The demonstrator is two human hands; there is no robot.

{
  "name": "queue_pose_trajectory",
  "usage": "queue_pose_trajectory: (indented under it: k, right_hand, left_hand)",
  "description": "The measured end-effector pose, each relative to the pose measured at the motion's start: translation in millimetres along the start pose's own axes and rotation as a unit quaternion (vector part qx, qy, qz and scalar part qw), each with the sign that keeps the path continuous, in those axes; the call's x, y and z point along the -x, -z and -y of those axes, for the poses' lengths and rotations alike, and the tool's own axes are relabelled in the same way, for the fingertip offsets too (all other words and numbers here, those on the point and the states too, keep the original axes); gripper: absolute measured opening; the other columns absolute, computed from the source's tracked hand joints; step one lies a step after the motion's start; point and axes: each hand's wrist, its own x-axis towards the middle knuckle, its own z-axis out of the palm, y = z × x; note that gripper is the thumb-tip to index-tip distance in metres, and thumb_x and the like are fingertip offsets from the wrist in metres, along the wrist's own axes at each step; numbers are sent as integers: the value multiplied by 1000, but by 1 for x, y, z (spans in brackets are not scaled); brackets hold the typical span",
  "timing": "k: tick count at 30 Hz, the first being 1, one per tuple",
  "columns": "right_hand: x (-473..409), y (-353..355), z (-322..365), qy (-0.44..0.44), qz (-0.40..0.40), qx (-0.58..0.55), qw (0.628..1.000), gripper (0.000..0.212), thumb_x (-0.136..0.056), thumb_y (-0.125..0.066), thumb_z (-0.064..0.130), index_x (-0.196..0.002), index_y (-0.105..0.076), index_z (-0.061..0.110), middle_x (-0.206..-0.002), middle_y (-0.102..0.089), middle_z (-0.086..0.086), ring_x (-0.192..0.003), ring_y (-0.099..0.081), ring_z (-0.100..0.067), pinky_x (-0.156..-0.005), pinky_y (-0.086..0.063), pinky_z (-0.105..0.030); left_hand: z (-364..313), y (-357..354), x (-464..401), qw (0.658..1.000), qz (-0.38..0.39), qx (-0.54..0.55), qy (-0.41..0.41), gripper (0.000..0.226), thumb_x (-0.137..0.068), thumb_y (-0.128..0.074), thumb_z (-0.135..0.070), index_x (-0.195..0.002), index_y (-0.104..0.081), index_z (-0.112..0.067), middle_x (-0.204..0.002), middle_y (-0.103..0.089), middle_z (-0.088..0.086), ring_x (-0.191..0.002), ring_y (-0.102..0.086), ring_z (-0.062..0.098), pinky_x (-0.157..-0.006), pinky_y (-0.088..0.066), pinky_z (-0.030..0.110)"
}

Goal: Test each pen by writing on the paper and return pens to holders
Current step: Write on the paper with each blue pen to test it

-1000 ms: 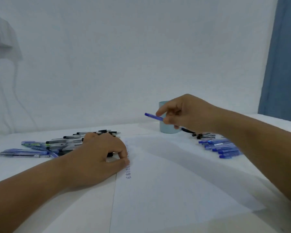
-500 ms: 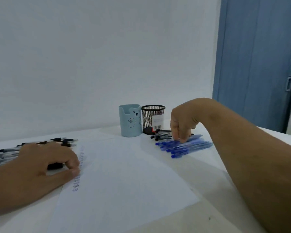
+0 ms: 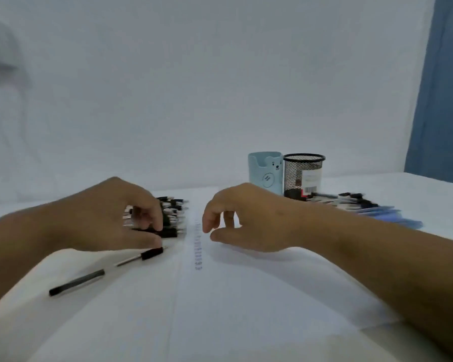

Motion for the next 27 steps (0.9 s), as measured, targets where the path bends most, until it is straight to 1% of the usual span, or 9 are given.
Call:
queue_pose_trajectory:
  k: [2,5,10,13,18,20,22,25,27]
  right_hand:
    - [-7,-16,6,37,-5,-2,999,9,-93,-67,26,-101,-70,28,-97,-63,17,-85,-58,-5,-75,-44,-14]
    - [-12,-32,10,74,-11,8,997,9,-94,-64,28,-101,-69,30,-97,-64,18,-87,-57,-5,-80,-47,-22]
    - [-14,-40,3,84,-32,-24,996,8,-93,-65,24,-96,-70,30,-92,-67,15,-87,-61,-11,-71,-40,-10]
    - [-13,-42,-2,81,-68,-46,993,12,-90,-69,21,-99,-71,30,-92,-67,16,-87,-62,-12,-72,-40,-9]
    - [-12,-41,-1,64,-182,-25,981,20,-89,-69,44,-106,-66,35,-97,-63,18,-92,-59,-8,-74,-40,-10]
    - [-11,-38,1,53,-229,-41,971,22,-85,-70,49,-99,-67,33,-90,-63,19,-88,-58,-5,-71,-41,-10]
    - [-10,-35,3,45,-260,-64,962,20,-81,-74,46,-91,-63,32,-84,-63,19,-83,-58,-2,-67,-44,-12]
    - [-8,-33,3,49,-267,-70,960,23,-83,-77,39,-91,-58,30,-86,-63,15,-85,-59,-6,-67,-48,-18]
    - [-8,-33,1,60,-252,-43,965,14,-88,-75,31,-95,-64,29,-87,-65,16,-84,-59,-8,-69,-46,-17]
  left_hand:
    - [10,12,6,997,62,-14,40,28,-66,-87,-55,-76,-71,-34,-64,-62,-11,-60,-56,5,-60,-41,17]
    - [19,17,12,987,122,-13,108,26,-64,-91,-48,-72,-72,-32,-60,-63,-10,-56,-53,2,-58,-42,20]
    - [15,13,9,980,156,9,122,15,-77,-85,-33,-69,-75,-25,-55,-61,-16,-52,-50,-1,-56,-40,18]
    - [10,7,7,979,166,9,118,12,-80,-79,-22,-70,-74,-21,-58,-65,-11,-53,-52,2,-58,-43,24]
    - [10,-1,5,995,34,49,82,15,-83,-65,-10,-74,-68,-20,-71,-72,-2,-67,-69,17,-66,-55,31]
    - [7,-7,3,996,6,59,70,15,-86,-63,-10,-76,-65,-22,-71,-73,-3,-62,-68,19,-58,-53,32]
    - [4,-12,1,996,-8,68,50,18,-90,-61,-11,-77,-61,-23,-71,-70,-7,-61,-70,16,-51,-51,28]
    - [1,-19,-2,997,-26,75,3,15,-93,-62,-13,-84,-61,-25,-67,-65,-5,-57,-65,14,-60,-54,34]
    - [0,-23,-3,995,-50,84,-25,11,-95,-65,-17,-89,-66,-26,-67,-63,-7,-53,-56,11,-61,-54,34]
